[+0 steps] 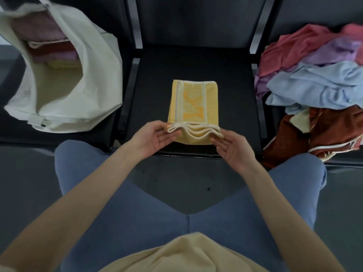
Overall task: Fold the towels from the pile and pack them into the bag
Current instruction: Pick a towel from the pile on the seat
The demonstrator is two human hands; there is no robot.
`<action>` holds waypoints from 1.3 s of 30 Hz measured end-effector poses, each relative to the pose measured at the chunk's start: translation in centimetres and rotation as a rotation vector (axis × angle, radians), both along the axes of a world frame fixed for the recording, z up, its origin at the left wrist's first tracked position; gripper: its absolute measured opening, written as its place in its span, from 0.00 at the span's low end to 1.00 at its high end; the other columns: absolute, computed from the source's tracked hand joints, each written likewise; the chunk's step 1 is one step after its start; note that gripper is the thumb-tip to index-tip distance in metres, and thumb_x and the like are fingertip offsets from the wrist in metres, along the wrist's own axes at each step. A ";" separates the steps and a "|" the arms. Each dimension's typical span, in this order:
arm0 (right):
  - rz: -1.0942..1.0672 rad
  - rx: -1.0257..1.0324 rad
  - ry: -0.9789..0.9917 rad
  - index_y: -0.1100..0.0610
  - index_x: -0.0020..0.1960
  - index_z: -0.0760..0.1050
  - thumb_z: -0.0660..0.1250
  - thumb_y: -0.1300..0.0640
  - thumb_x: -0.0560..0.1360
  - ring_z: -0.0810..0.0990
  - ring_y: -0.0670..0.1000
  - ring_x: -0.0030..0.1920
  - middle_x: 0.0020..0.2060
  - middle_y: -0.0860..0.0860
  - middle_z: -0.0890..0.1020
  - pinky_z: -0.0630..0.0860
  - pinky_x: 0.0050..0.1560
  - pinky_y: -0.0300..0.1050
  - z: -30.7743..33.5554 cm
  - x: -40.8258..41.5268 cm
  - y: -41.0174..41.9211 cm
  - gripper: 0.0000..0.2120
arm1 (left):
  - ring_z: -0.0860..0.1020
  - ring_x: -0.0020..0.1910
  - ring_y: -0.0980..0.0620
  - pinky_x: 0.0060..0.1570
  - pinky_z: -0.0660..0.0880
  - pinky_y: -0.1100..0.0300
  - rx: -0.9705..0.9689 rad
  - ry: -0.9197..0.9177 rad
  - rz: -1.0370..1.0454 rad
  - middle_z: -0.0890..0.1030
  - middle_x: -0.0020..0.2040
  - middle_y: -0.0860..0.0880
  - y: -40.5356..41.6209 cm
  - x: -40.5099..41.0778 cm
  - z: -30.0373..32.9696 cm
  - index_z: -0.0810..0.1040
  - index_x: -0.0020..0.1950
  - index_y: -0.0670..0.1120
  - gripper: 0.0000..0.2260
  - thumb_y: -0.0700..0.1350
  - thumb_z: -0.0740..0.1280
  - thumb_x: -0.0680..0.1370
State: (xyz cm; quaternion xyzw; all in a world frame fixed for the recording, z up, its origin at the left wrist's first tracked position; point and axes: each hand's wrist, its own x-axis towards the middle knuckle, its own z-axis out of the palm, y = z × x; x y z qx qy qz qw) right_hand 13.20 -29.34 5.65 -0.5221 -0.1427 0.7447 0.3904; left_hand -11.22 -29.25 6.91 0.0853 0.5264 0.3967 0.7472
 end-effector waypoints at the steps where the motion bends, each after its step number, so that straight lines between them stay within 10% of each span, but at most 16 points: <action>1: -0.007 0.010 0.007 0.61 0.53 0.79 0.65 0.60 0.75 0.84 0.50 0.47 0.47 0.55 0.85 0.77 0.34 0.36 0.1 -0.1 0.6 0.09 | 0.83 0.52 0.45 0.44 0.82 0.58 -0.009 -0.030 0.029 0.82 0.55 0.38 0.7 0.2 -0.1 0.75 0.62 0.34 0.14 0.38 0.62 0.78; 10: -0.094 0.018 -0.168 0.67 0.59 0.68 0.68 0.65 0.72 0.83 0.56 0.52 0.57 0.63 0.79 0.81 0.51 0.47 -2.8 -1.7 3.9 0.17 | 0.80 0.58 0.45 0.56 0.78 0.51 0.060 0.199 0.033 0.77 0.63 0.39 4.7 2.7 -3.8 0.55 0.77 0.42 0.28 0.44 0.63 0.80; 21: 0.913 0.809 -1.344 0.58 0.72 0.65 0.66 0.66 0.67 0.61 0.53 0.73 0.71 0.51 0.67 0.58 0.71 0.49 -5.5 -0.9 3.0 0.33 | 0.74 0.65 0.45 0.67 0.66 0.52 0.999 1.550 -0.959 0.76 0.66 0.44 2.4 0.5 -6.9 0.76 0.65 0.39 0.23 0.39 0.70 0.70; 27: 0.916 0.937 -1.603 0.58 0.65 0.72 0.66 0.67 0.66 0.69 0.56 0.64 0.63 0.52 0.75 0.65 0.61 0.49 -6.5 -1.4 3.7 0.27 | 0.74 0.65 0.46 0.68 0.64 0.52 1.005 1.571 -0.958 0.77 0.66 0.44 3.0 -0.1 -7.7 0.79 0.63 0.40 0.21 0.35 0.70 0.70; 30: 0.855 0.953 -1.609 0.57 0.52 0.78 0.65 0.60 0.68 0.74 0.54 0.52 0.49 0.51 0.81 0.64 0.55 0.46 -5.8 -0.8 4.4 0.13 | 0.80 0.49 0.48 0.61 0.69 0.56 1.005 1.538 -0.888 0.85 0.49 0.49 3.0 0.2 -6.4 0.84 0.50 0.44 0.11 0.43 0.67 0.69; 34: 0.650 0.764 -1.217 0.58 0.40 0.79 0.66 0.58 0.68 0.76 0.51 0.38 0.33 0.51 0.80 0.66 0.41 0.39 -3.5 0.7 4.1 0.04 | 0.76 0.34 0.54 0.37 0.69 0.65 0.845 1.227 -0.717 0.79 0.32 0.55 1.6 0.1 -3.4 0.82 0.39 0.48 0.07 0.47 0.66 0.67; 39: 0.347 0.523 -0.705 0.60 0.45 0.77 0.66 0.61 0.74 0.75 0.45 0.41 0.39 0.49 0.77 0.71 0.40 0.36 -1.9 1.1 4.9 0.03 | 0.75 0.38 0.62 0.37 0.70 0.70 0.652 0.920 -0.445 0.78 0.39 0.57 2.7 -0.2 -2.9 0.79 0.44 0.50 0.06 0.41 0.70 0.71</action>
